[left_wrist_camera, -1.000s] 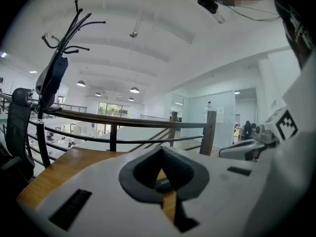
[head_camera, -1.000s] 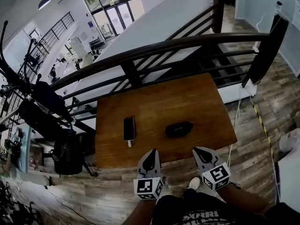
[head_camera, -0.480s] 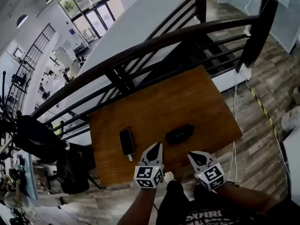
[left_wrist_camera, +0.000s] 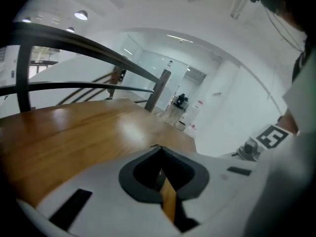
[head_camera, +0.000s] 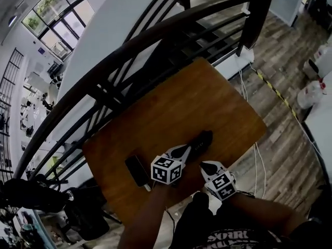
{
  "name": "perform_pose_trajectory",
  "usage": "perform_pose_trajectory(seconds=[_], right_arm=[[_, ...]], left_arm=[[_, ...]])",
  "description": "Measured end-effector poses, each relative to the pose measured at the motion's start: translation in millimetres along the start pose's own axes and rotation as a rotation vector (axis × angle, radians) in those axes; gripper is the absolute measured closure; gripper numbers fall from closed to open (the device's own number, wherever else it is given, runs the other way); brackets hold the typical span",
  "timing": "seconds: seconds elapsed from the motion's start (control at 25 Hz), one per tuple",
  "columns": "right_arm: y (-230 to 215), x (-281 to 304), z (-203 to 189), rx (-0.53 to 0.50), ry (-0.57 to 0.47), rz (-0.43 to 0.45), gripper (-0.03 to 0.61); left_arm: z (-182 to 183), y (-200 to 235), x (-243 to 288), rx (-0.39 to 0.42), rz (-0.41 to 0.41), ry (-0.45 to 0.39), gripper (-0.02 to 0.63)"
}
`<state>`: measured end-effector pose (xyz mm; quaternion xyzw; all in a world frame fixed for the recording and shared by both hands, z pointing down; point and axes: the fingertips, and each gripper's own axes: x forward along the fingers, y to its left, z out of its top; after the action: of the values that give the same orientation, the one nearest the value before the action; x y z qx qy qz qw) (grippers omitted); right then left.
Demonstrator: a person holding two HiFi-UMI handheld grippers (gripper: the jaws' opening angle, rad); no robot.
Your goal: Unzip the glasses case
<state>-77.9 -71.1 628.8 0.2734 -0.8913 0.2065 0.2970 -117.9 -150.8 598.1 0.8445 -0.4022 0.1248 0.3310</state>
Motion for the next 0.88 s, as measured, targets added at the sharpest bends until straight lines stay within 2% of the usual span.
perform_pose_trajectory(seconds=[0.08, 0.2, 0.32, 0.44, 0.68, 0.8, 0.88], right_arm=[[0.6, 20.9, -10.7, 0.032, 0.035, -0.020, 0.577], [0.7, 45.4, -19.9, 0.071, 0.069, -0.065, 0.575], [-2.9, 63.1, -27.0, 0.123, 0.109, -0.103, 0.555], [0.4, 75.1, -36.4, 0.161, 0.159, -0.114, 0.548], [-2.2, 94.4, -32.8, 0.225, 0.185, -0.175, 0.541], [-4.0, 102.4, -34.3, 0.327, 0.181, -0.204, 0.534], [-7.2, 103.7, -34.6, 0.353, 0.175, -0.220, 0.539]], left_arm=[[-0.4, 3.9, 17.6, 0.038, -0.063, 0.052, 0.609], [-5.4, 0.7, 40.2, 0.050, -0.178, 0.121, 0.609], [-18.4, -0.7, 56.7, 0.068, -0.237, 0.216, 0.609], [-31.1, -0.4, 65.0, 0.134, -0.227, 0.288, 0.609], [-36.0, -1.5, 73.6, 0.226, -0.210, 0.342, 0.609], [-41.2, -0.4, 73.8, 0.237, -0.209, 0.340, 0.609], [-41.2, 0.8, 73.7, 0.238, -0.208, 0.335, 0.609]])
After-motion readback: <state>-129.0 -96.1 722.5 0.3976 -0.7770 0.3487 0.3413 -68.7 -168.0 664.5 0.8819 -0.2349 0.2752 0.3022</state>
